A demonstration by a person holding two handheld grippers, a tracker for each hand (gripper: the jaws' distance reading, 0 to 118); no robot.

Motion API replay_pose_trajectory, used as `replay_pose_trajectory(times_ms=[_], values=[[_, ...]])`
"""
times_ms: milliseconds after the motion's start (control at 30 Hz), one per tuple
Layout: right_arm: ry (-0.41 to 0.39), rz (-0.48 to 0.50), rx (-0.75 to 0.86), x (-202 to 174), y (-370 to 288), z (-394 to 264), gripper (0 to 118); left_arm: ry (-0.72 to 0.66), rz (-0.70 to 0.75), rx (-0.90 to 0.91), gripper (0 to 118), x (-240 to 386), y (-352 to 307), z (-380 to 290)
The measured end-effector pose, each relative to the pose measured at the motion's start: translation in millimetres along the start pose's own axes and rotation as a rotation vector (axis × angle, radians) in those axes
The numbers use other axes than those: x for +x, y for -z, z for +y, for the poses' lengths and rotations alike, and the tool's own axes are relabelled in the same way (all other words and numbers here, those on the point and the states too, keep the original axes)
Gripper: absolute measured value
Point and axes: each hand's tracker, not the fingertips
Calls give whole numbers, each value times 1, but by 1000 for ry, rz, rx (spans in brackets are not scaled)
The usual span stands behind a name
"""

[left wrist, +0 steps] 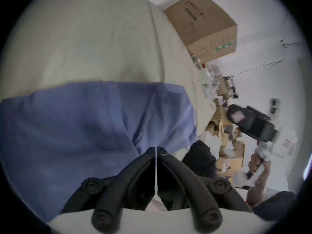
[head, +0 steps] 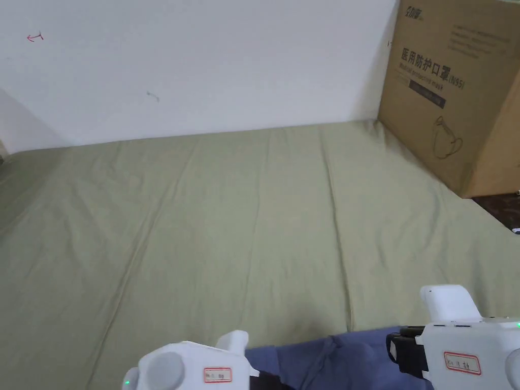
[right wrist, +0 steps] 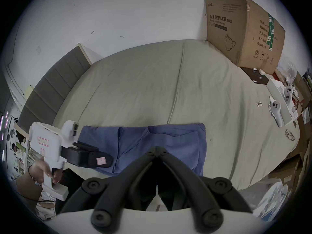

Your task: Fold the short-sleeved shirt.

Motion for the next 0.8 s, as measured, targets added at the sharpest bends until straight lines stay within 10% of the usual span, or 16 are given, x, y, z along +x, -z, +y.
replay_pose_trajectory(times_ms=[233,300,333,367,633,800], values=[[-17,3,-6,-6,3,5,0,-197,-82,279,4,-102,-133,-13],[-22,3,-10,-9,4,5,0,-233,-118,320,44,-133,-159,-22],[-24,4,-14,-10,5,5,0,-255,-136,325,93,-147,-169,-25],[-24,9,-21,-10,6,7,0,-290,-150,319,117,-144,-169,-29],[-7,-16,-22,-5,3,14,0,-475,-265,277,118,-197,-116,-36],[-15,-25,-38,-3,0,13,0,-345,-466,141,118,-182,-63,-25]])
